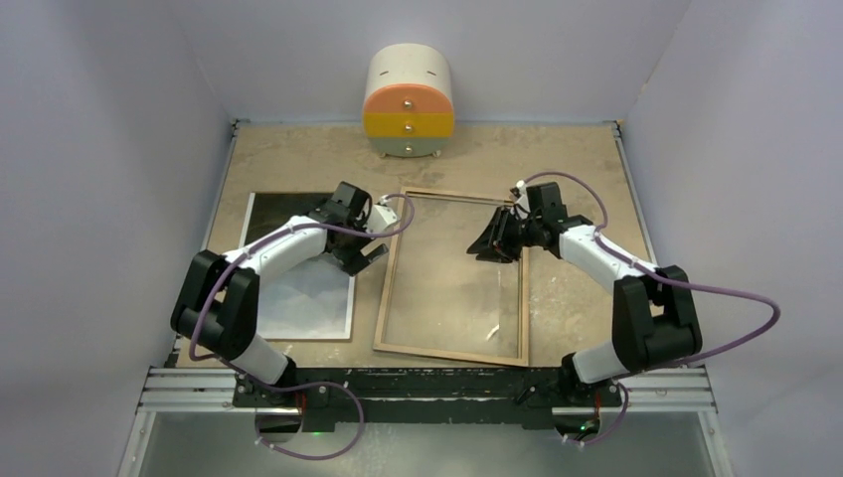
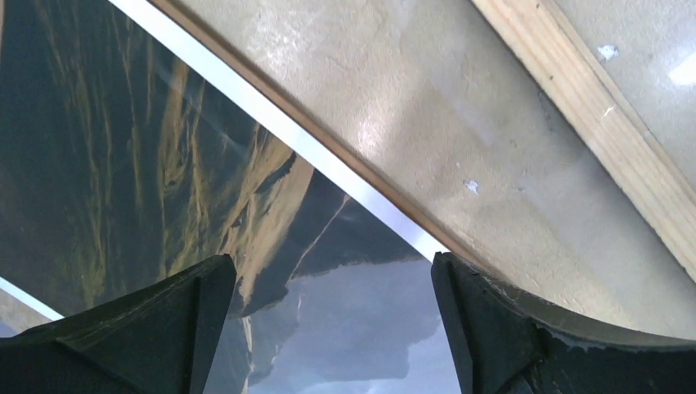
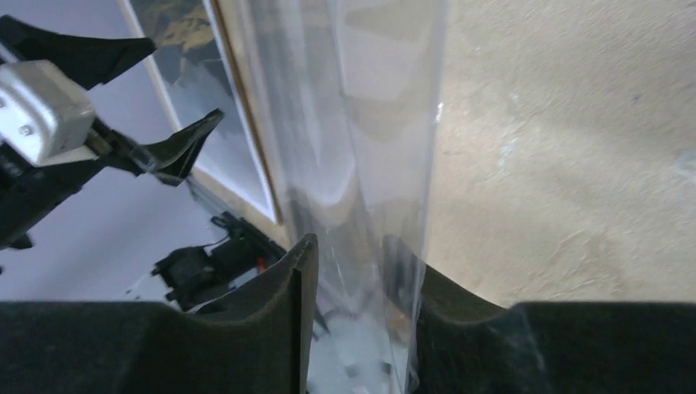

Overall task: Put the photo into the frame
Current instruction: Place the photo frame item in the photo frame.

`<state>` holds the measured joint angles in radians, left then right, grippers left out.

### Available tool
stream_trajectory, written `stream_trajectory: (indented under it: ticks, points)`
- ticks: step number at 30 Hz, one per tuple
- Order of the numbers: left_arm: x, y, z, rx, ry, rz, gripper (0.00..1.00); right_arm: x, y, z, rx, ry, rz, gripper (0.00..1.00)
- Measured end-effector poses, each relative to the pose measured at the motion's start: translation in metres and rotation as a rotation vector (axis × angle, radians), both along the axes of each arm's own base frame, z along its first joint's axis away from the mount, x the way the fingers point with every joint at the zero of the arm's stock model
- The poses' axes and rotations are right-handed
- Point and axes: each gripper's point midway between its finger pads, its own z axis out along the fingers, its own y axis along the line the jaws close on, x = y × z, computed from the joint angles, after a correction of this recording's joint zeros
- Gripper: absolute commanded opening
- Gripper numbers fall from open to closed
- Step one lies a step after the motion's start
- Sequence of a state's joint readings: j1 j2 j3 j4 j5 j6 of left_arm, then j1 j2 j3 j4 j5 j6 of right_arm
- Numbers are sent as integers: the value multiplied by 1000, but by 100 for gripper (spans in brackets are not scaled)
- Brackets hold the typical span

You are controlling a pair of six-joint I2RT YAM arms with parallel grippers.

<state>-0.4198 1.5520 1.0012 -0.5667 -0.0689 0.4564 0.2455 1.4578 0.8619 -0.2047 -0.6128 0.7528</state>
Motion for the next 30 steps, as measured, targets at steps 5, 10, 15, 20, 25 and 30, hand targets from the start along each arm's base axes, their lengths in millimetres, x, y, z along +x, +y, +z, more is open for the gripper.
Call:
stream_trajectory:
  ticks: [5,10,15,20,25,30]
  points:
    - [7,-6,-4,33,-31,-11,97,1,-9,-24,-77,3,1,85]
    - [16,-2,-5,63,-64,-2,97,-9,-28,-46,-199,41,-19,99]
    - [18,0,-3,74,-76,-3,97,-16,-42,-52,-272,45,-42,99]
    - [18,0,-3,79,-77,-8,98,-32,-49,-42,-285,31,-54,99]
    - [17,0,-4,80,-73,-9,98,-47,-52,-42,-286,43,-51,99]
    - [13,1,-7,83,-62,-12,98,-72,-56,-58,-297,125,-30,99]
